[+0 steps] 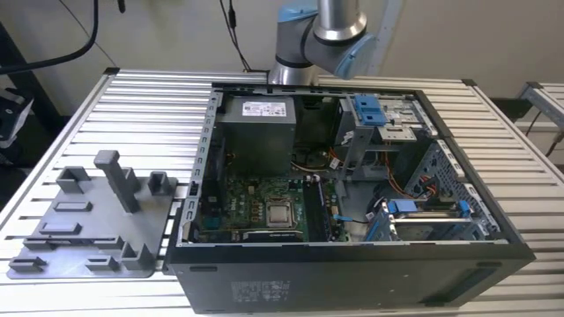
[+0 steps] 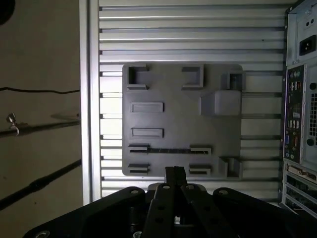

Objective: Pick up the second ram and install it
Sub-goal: 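Pick up the second ram and move it above second insertion slot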

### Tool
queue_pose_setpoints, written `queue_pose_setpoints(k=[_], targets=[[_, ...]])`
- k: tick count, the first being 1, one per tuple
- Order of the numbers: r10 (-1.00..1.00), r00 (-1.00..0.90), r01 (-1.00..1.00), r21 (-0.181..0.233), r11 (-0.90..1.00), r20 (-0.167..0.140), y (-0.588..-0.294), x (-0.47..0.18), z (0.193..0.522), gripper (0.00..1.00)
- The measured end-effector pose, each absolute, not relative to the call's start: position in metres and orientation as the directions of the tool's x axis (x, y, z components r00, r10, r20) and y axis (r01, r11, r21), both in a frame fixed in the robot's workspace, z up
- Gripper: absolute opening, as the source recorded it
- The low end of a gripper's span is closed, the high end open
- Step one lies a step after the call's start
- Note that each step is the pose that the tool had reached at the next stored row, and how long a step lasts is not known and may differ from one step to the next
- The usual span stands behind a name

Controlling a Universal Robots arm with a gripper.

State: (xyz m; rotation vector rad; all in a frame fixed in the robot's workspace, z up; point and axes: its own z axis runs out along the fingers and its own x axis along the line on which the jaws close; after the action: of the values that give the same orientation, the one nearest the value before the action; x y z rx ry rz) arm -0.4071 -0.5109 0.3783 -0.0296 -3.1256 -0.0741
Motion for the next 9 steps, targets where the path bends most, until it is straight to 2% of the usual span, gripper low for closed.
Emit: queue_pose_setpoints(k=[9], targets=[[0.019,-1.0,0.019,0.047,0.999,0.015,-0.5114,-0.4072,0.3783,0.11]])
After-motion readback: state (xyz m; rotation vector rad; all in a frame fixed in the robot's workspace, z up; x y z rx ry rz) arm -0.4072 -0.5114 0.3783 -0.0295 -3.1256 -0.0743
